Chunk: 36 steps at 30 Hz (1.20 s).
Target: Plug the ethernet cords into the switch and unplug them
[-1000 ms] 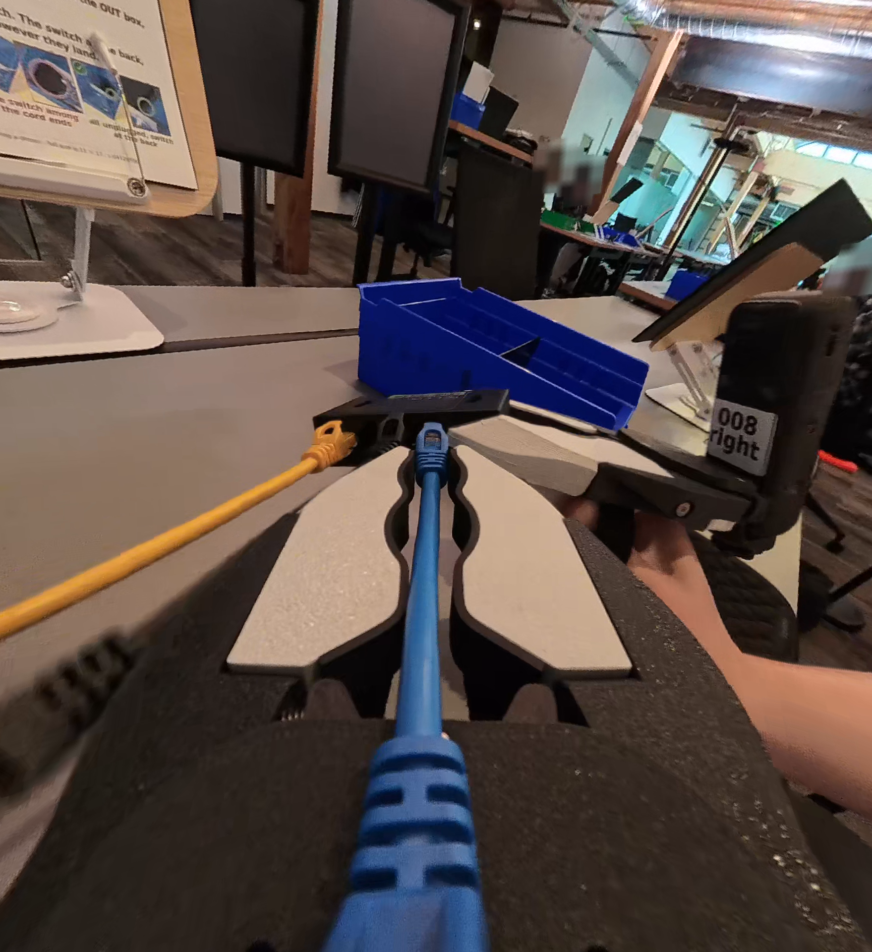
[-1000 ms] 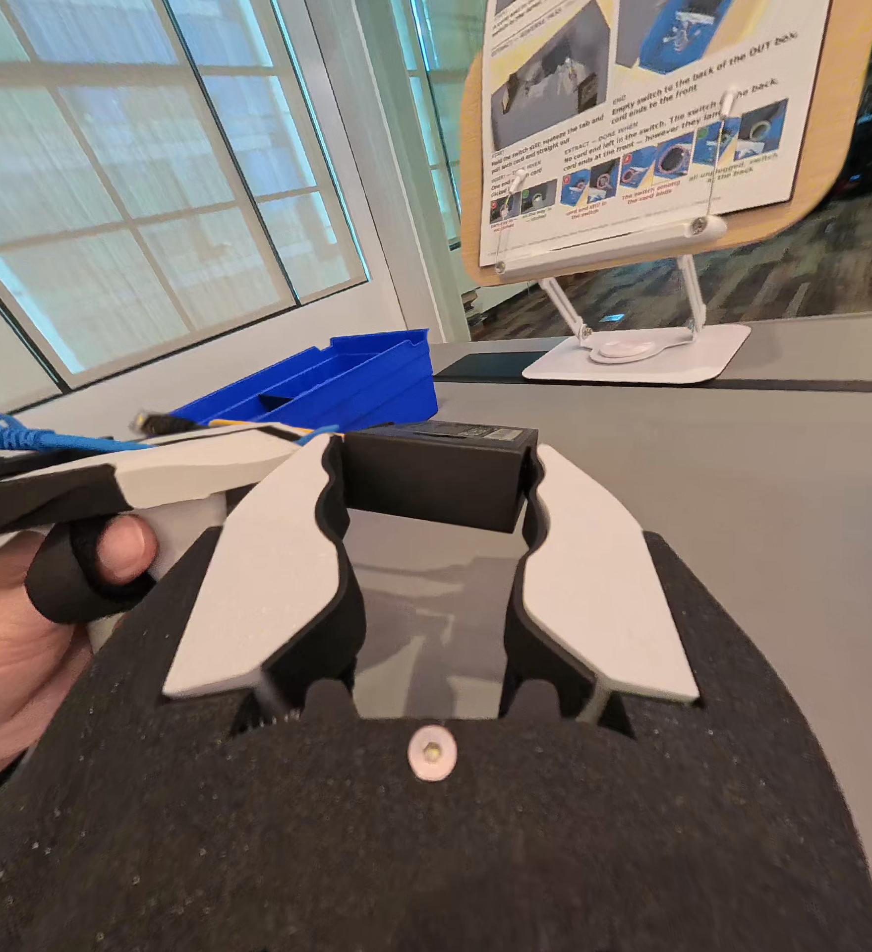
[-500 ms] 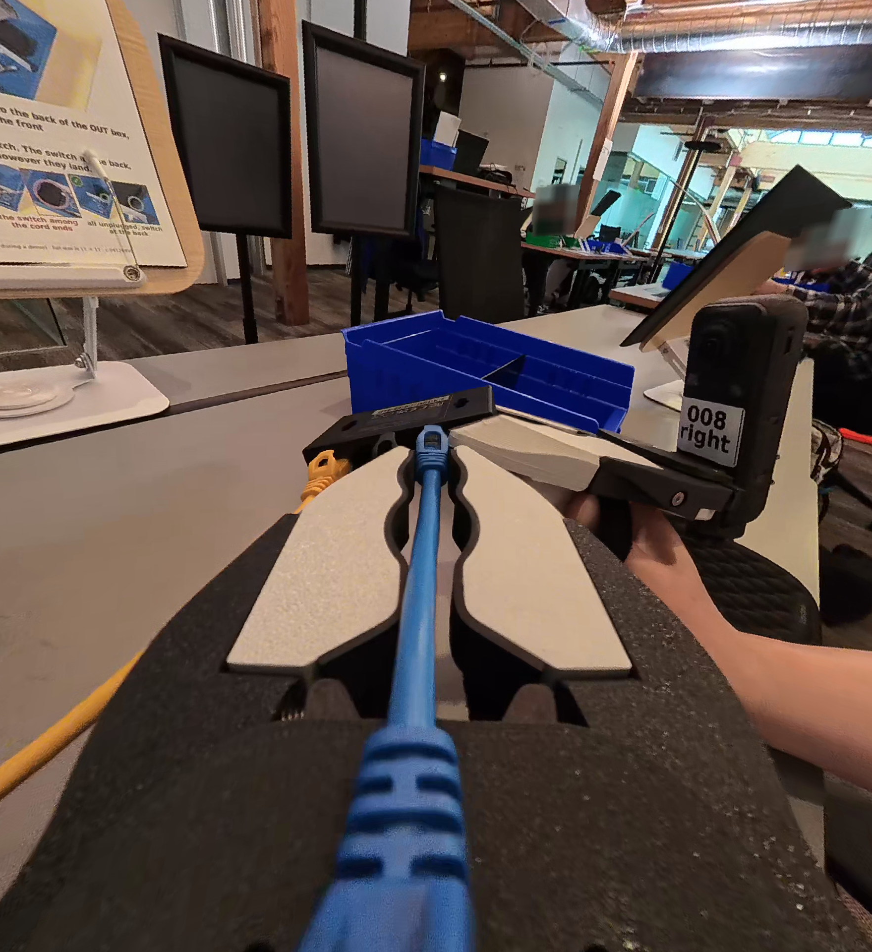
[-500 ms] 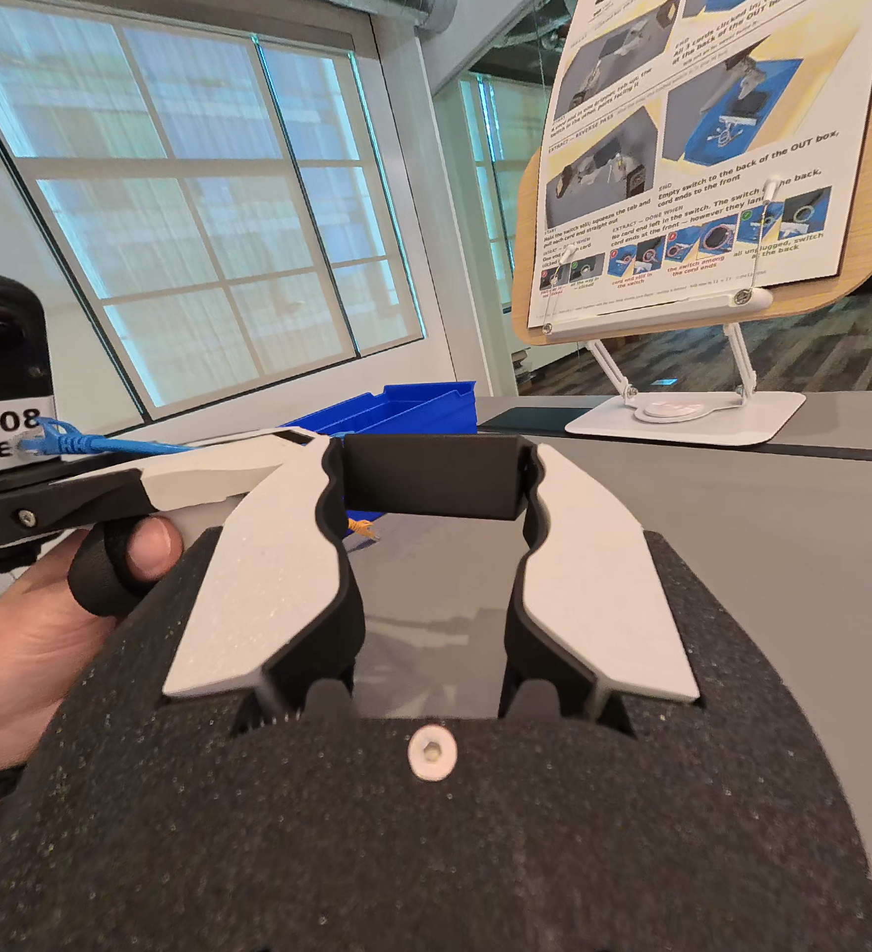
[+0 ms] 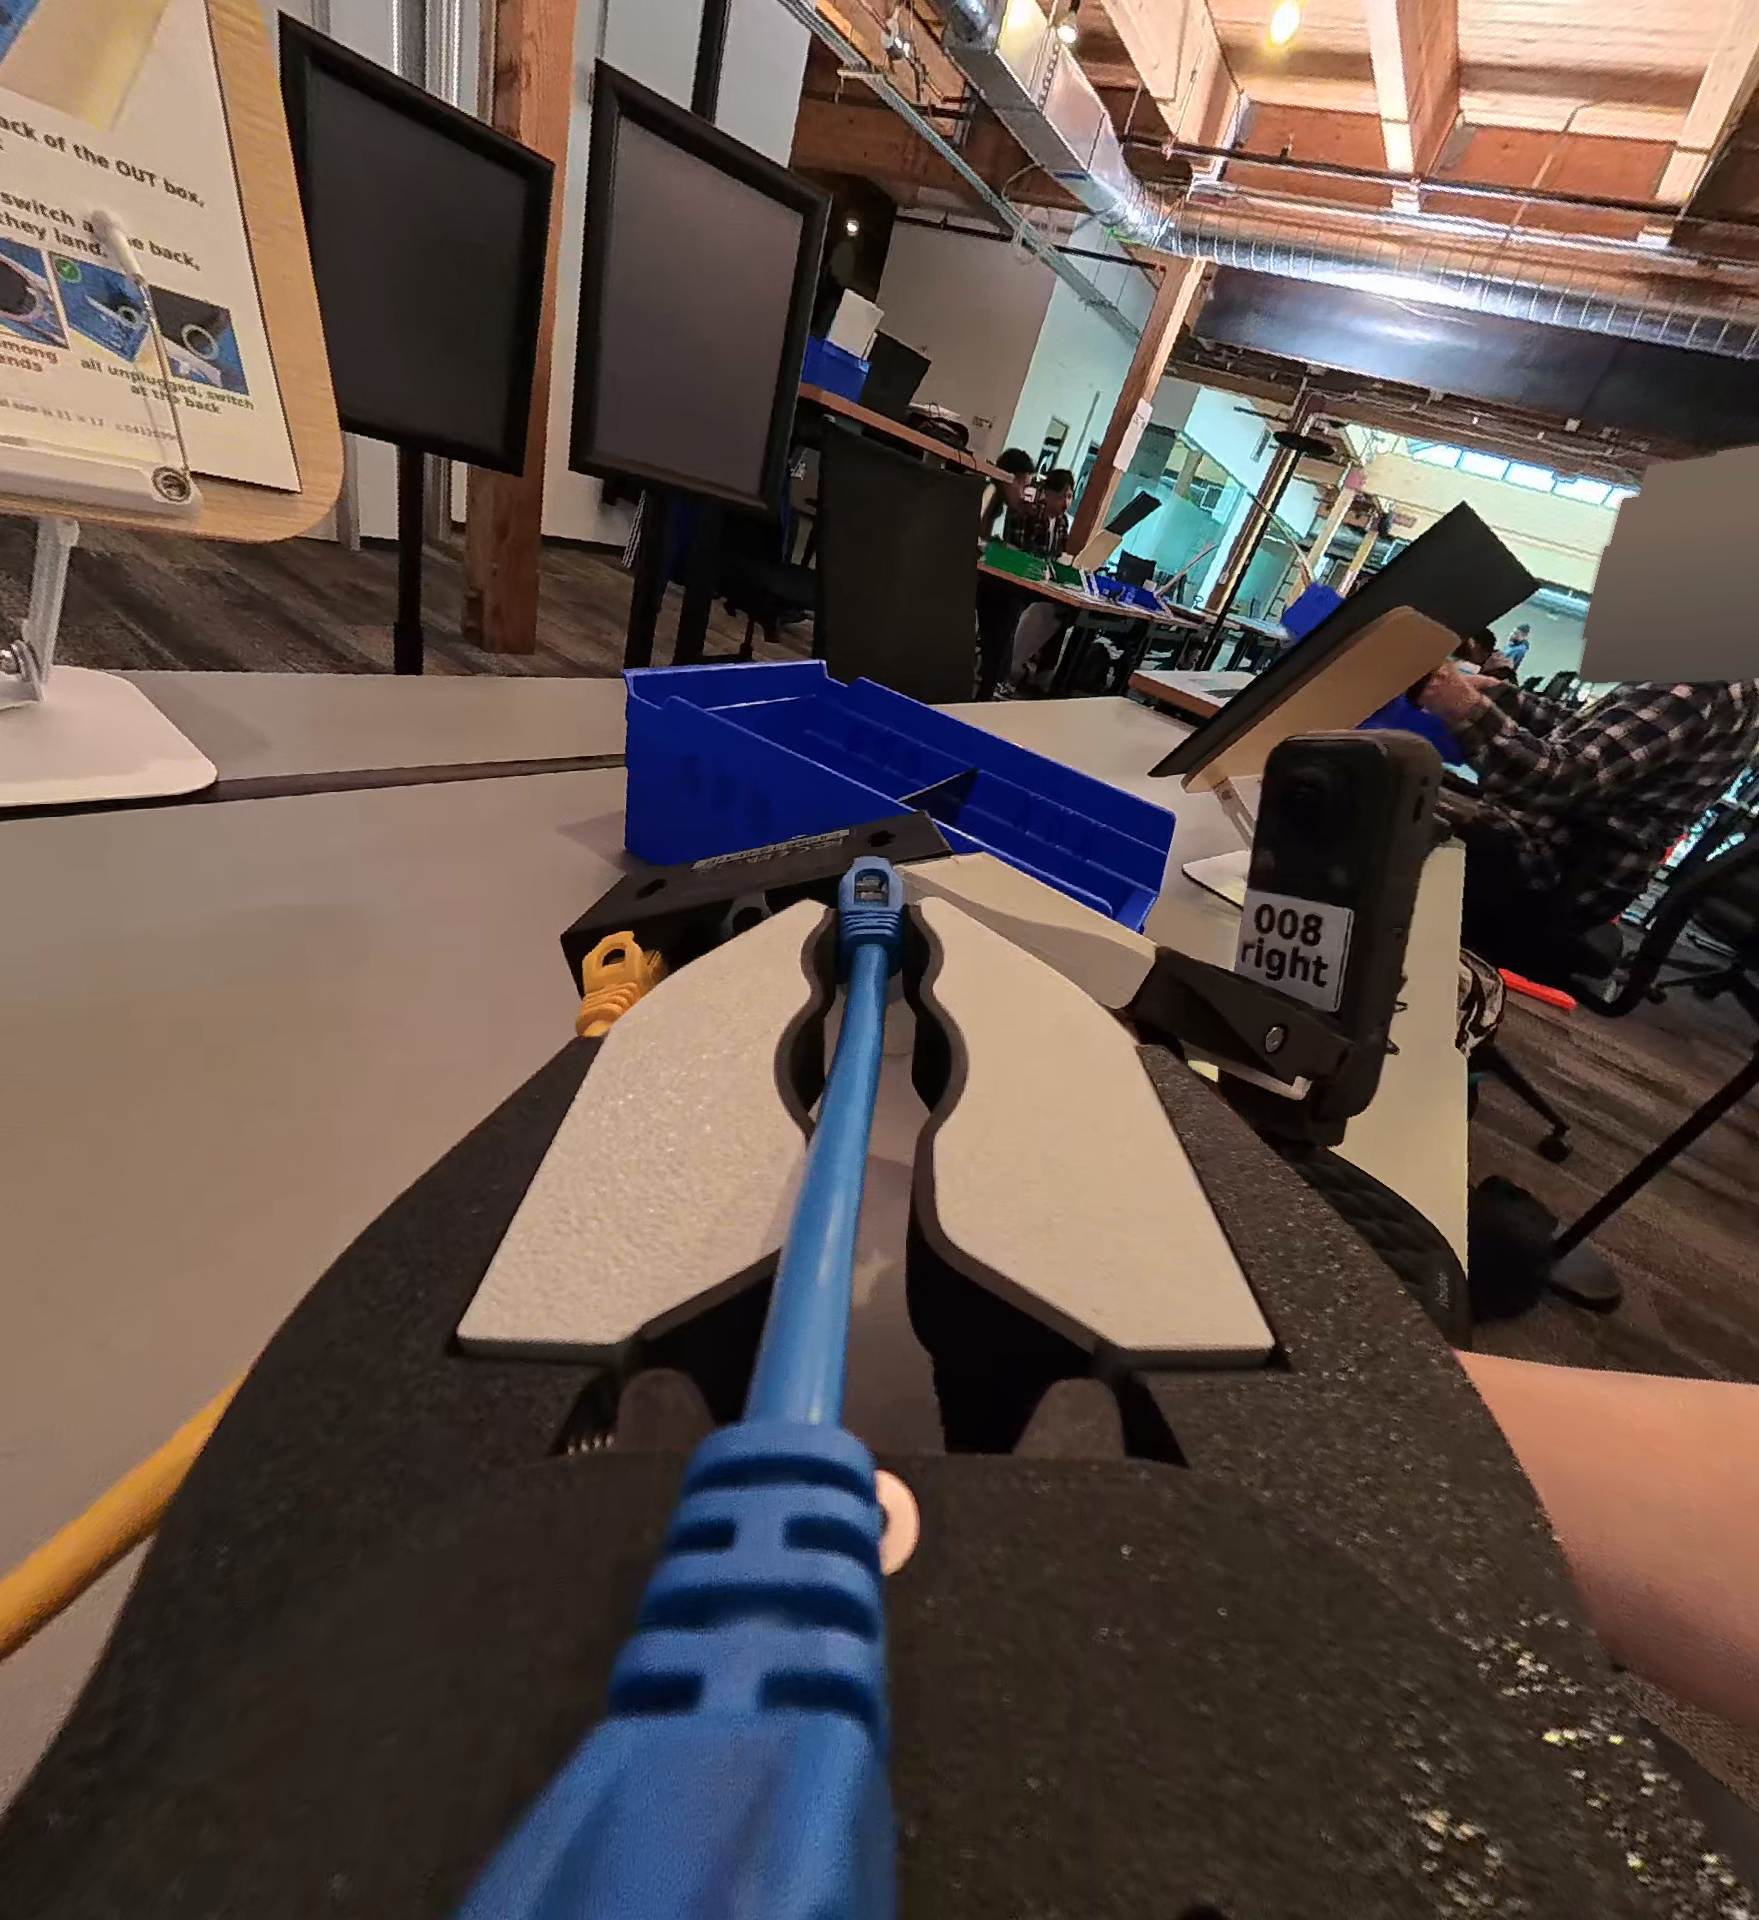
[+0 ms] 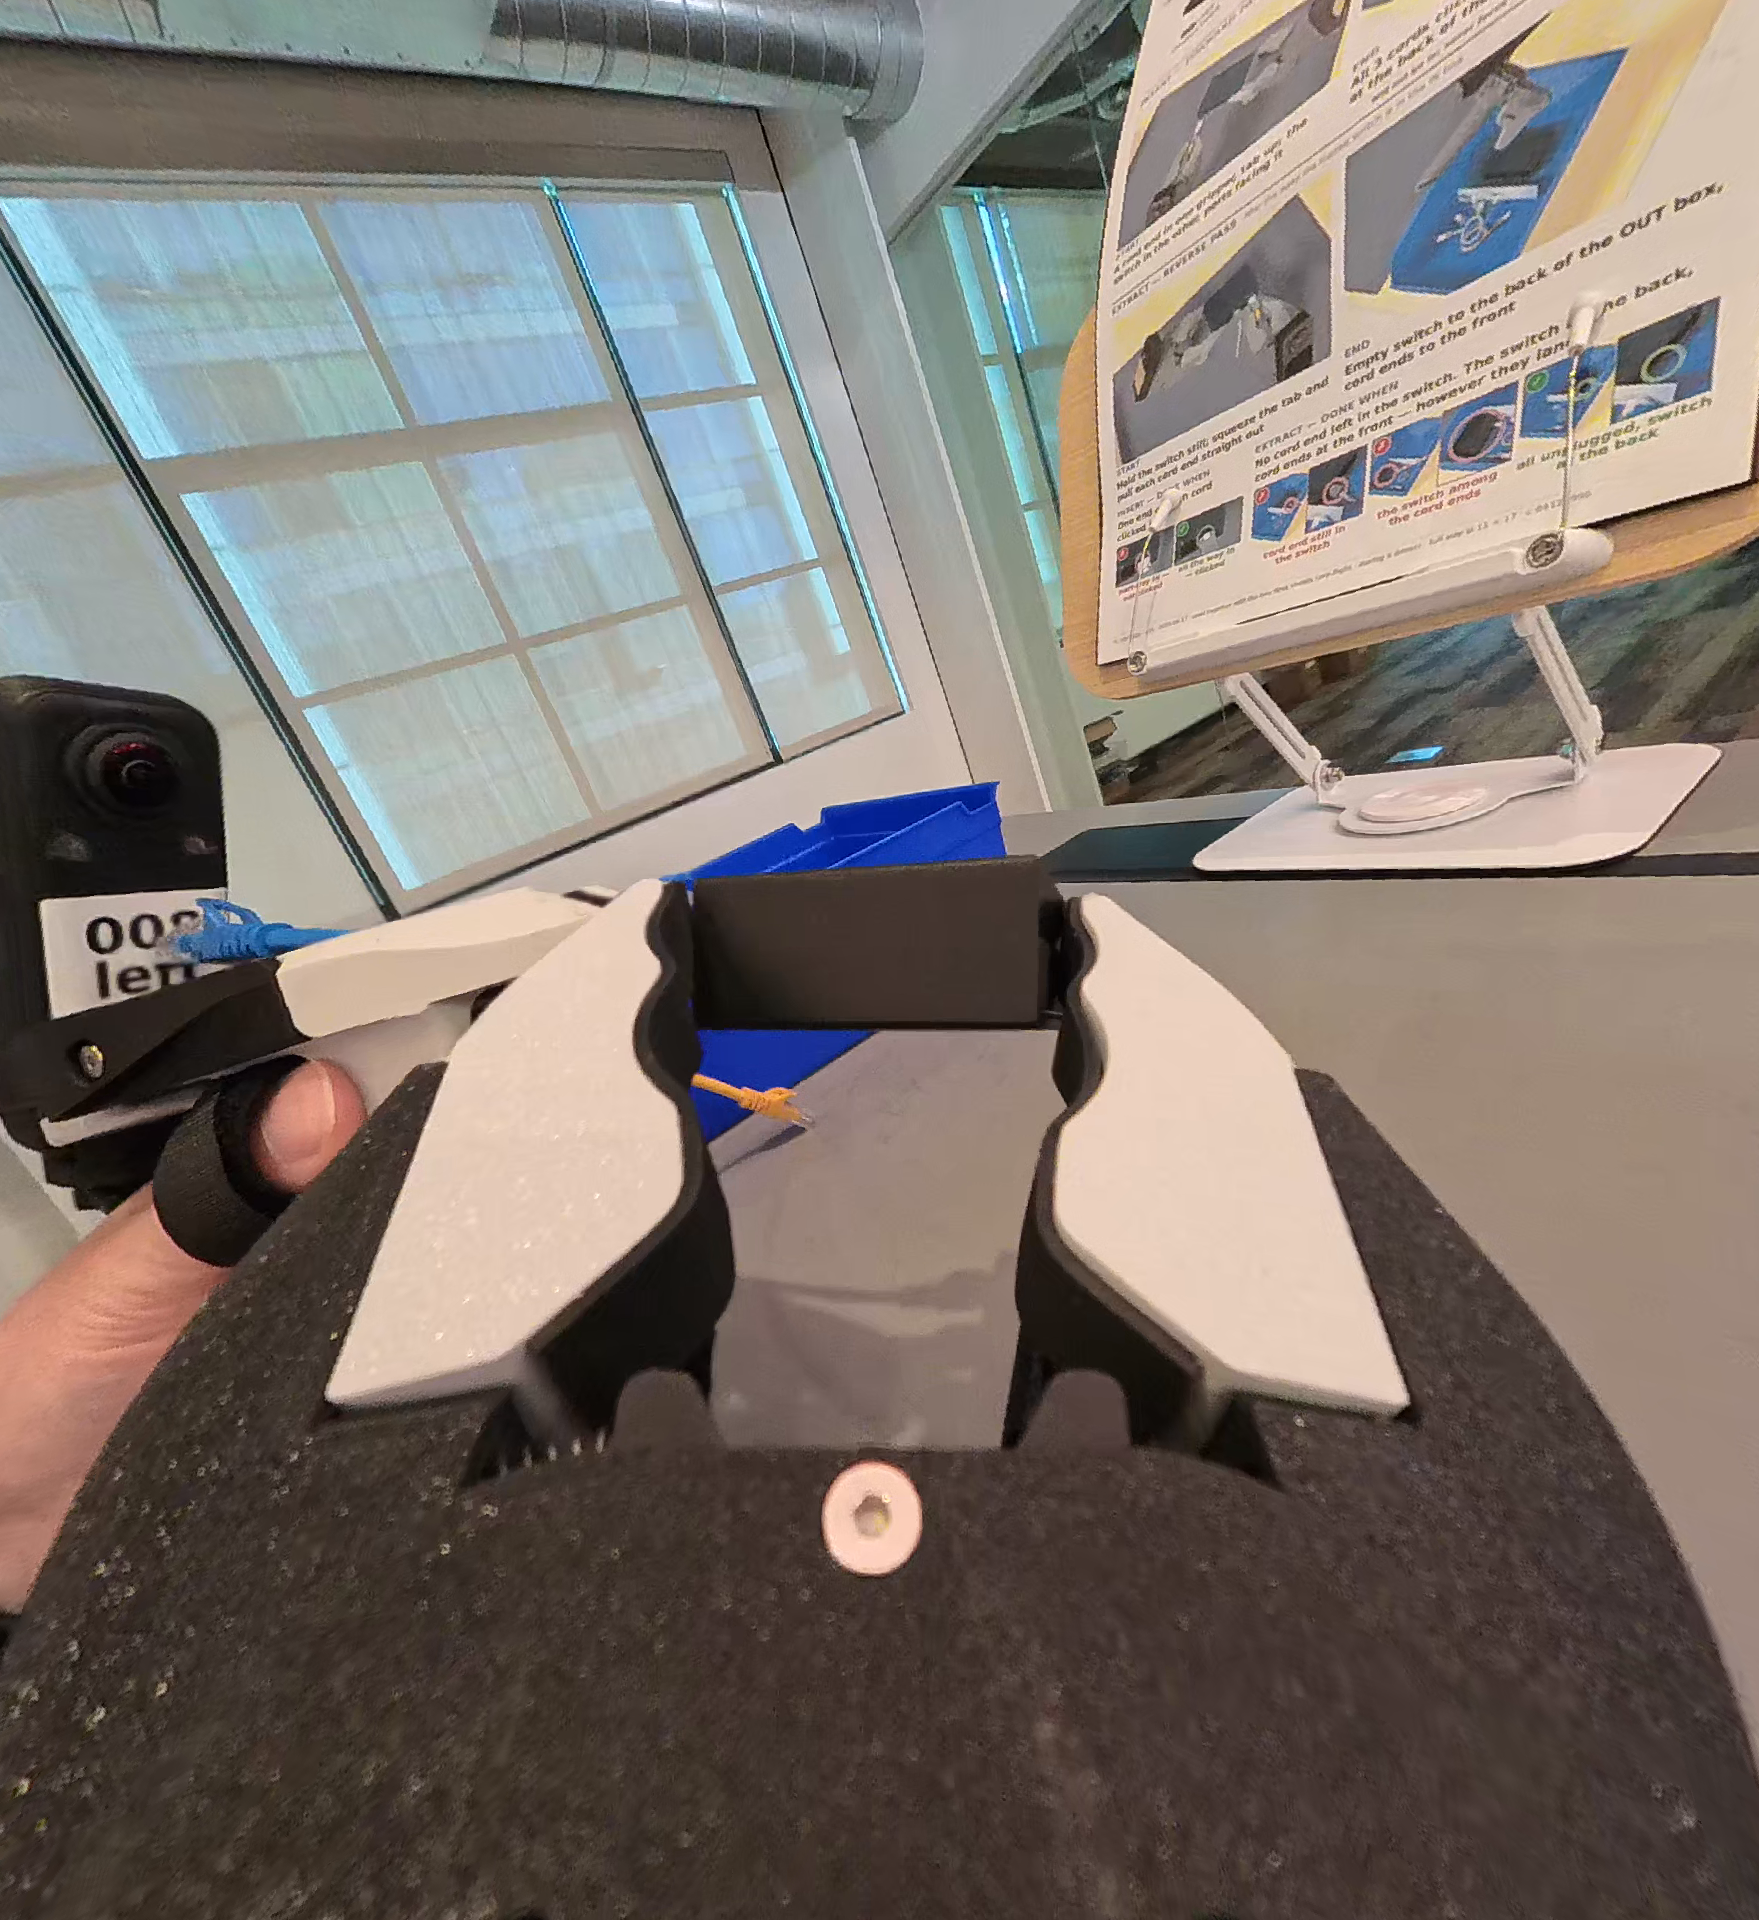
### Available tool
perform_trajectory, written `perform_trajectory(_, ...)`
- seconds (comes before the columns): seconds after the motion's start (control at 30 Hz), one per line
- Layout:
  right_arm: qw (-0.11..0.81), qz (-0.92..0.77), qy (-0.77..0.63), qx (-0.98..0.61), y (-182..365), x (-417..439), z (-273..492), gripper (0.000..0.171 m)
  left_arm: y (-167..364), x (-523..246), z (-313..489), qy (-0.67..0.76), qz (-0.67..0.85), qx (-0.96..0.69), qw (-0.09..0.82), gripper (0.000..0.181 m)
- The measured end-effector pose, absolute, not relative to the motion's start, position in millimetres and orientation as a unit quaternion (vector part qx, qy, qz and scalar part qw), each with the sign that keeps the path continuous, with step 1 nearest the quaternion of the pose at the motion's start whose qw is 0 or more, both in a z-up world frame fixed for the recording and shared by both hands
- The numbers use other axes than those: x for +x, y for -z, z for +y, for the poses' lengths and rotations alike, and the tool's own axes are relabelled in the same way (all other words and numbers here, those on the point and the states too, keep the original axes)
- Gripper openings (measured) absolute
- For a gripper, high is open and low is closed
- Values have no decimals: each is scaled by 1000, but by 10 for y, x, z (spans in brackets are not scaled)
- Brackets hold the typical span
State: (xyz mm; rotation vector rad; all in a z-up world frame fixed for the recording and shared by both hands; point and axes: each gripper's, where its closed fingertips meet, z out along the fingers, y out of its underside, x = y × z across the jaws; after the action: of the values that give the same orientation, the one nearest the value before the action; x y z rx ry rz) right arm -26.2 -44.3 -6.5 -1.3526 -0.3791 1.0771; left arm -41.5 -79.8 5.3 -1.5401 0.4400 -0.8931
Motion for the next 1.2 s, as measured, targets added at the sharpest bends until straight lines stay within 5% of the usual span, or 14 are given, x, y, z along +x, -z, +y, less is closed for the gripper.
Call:
perform_trajectory(0.23,610,-147,-568,-532,-80,-171,-516,60,-124,-420,-864,384,200,-653,622,11)
perform_trajectory(1.03,529,-75,-572,-623,238,-193,-386,50,100,-315,-852,277,254,-666,644,11)
perform_trajectory(1.2,510,-122,-583,-621,220,-296,-486,76,89,-357,-827,283,244,-664,648,11)
